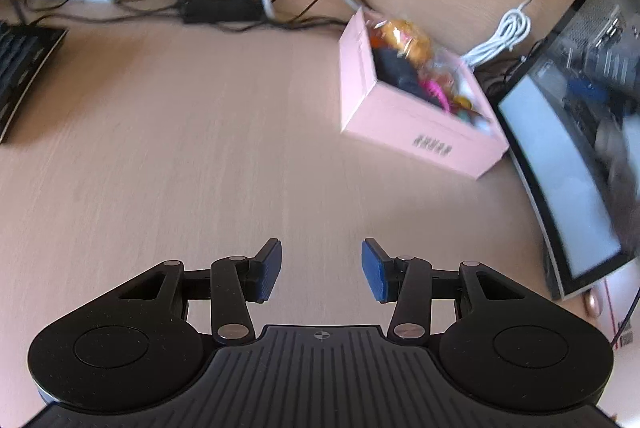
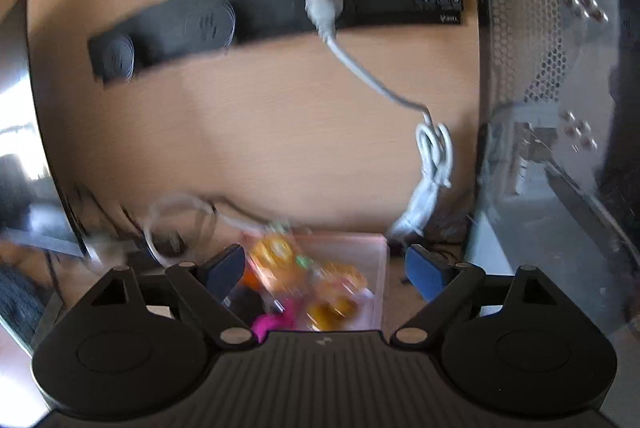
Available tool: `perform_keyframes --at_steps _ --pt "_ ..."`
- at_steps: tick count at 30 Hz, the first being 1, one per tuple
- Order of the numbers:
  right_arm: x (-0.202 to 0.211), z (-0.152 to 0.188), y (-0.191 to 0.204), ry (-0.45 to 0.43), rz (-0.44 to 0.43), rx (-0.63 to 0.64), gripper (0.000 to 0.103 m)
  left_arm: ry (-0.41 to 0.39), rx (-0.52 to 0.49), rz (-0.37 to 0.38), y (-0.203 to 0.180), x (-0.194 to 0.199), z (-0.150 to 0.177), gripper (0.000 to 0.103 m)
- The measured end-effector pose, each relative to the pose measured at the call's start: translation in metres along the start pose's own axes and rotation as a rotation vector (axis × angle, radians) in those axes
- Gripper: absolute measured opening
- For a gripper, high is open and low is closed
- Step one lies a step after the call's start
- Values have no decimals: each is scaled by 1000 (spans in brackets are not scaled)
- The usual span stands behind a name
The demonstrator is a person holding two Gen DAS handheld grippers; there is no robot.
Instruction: Organize objects
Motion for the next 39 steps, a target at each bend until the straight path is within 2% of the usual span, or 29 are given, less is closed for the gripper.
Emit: perform_keyframes --at_steps 3,6,11,14,15,16,18,20,21,24,27,29,33,35,36,37,39 --pt "1 37 4 59 20 127 77 -48 -10 27 -14 -8 -32 48" --pt "-6 72 9 118 51 231 77 -103 -53 26 -31 -25 -72 48" --pt "-22 106 13 178 100 310 74 -69 -107 -4 -48 -79 -118 48" --pt "-31 115 17 188 113 343 69 -35 -116 -93 -44 -112 -129 48" --pt "-35 116 18 194 117 349 64 -23 -105 -127 -40 -119 -130 59" --pt "-39 117 19 198 126 357 60 -13 -87 -136 -35 -124 -130 65" --pt "-48 118 18 203 144 363 60 -10 -51 -163 -24 -123 -126 90" --pt "-55 115 18 206 149 347 60 -24 -29 -192 -14 -118 -119 100" --pt "-58 114 18 212 133 333 60 -32 -9 -196 -8 -116 -116 103" --pt "-69 110 25 199 134 342 60 -56 27 -181 10 -112 -120 103" --pt "-83 103 33 206 121 327 60 -89 5 -187 24 -113 -134 103" --pt "-89 100 40 227 92 312 60 -84 -23 -158 29 -114 -140 103" --pt "-91 105 53 232 131 348 60 -93 -93 -151 25 -115 -143 103" --pt "-90 105 55 235 158 337 61 -90 -93 -166 20 -110 -141 103" --pt "-88 106 56 234 174 330 65 -94 -99 -157 18 -105 -140 103" --pt "-84 106 56 227 190 326 77 -98 -109 -140 16 -100 -139 103" --pt "-70 107 57 202 211 306 93 -110 -137 -116 11 -87 -133 103"
Point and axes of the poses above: each gripper's, at about its wrist camera, not at the fingertips, and x roughly against the way its jaws point, y to its left, z to its underside, the point moved 4 cm from there along -x, roughly the way its jaws point, and after that the axes turned 2 degrees about x, right-handed, at the moved point
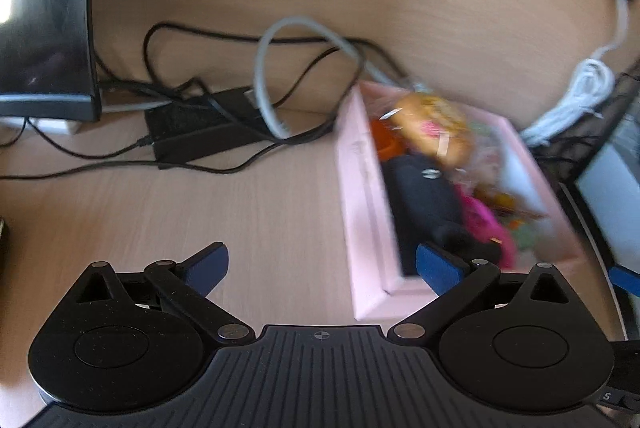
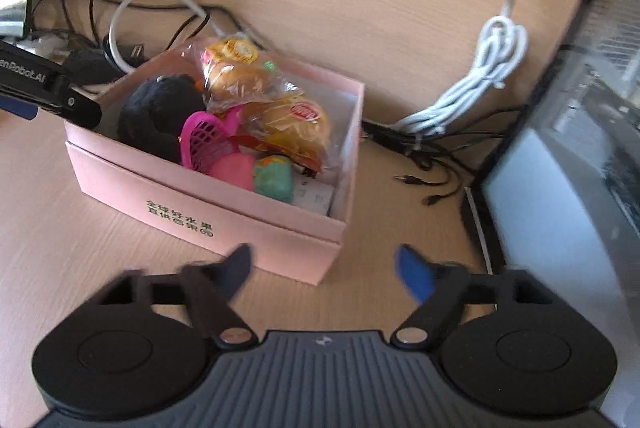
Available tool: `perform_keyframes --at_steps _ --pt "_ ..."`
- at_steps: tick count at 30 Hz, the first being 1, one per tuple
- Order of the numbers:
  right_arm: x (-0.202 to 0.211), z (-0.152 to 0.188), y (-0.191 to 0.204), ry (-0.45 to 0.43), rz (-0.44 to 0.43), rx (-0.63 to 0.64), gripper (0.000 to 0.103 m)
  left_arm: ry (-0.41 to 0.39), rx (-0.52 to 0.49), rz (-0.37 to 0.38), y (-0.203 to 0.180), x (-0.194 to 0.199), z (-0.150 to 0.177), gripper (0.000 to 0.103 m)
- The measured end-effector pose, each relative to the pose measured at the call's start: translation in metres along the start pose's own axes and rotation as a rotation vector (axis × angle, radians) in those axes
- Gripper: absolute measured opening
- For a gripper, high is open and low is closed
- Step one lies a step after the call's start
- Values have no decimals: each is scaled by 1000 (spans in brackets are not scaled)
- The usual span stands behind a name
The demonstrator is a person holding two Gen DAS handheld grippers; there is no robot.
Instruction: Organize objects
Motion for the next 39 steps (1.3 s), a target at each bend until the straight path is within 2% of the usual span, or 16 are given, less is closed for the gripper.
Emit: perform_keyframes --at_steps 2,5,7,12,17,22,25,28,32,39 --pt "15 9 -3 -10 15 -36 102 -15 -22 19 -4 13 4 103" --pt "35 29 1 19 23 -87 103 -52 -60 34 -11 32 13 103" --pt "46 45 6 54 -4 -128 103 -69 -88 48 -18 45 23 103" --pt "70 83 25 97 -37 -156 103 -77 -124 69 -31 75 74 103" --pt "81 111 35 137 -66 -150 103 -39 -119 44 -36 85 137 103" --pt "80 118 30 82 -95 -191 103 -49 -92 -28 -38 78 175 103" --pt "70 120 23 29 -153 -242 103 -113 -90 -79 -41 77 181 103" --pt "61 116 16 11 -110 -281 103 -150 -104 -120 -44 71 181 103" --pt "55 115 17 -30 -80 -298 103 -139 -122 -174 -49 60 173 103" --pt "52 113 15 -35 -104 -283 103 -139 -116 -180 -50 54 168 103"
Point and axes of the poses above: each gripper's, at about its wrist camera, not at the fingertips, and x roughly against the way its jaws point, y to its left, z to its underside, the point moved 4 cm from there along -x, roughly the way its jaws point, and after that the axes turned 2 degrees about x, right-handed, at the moved point
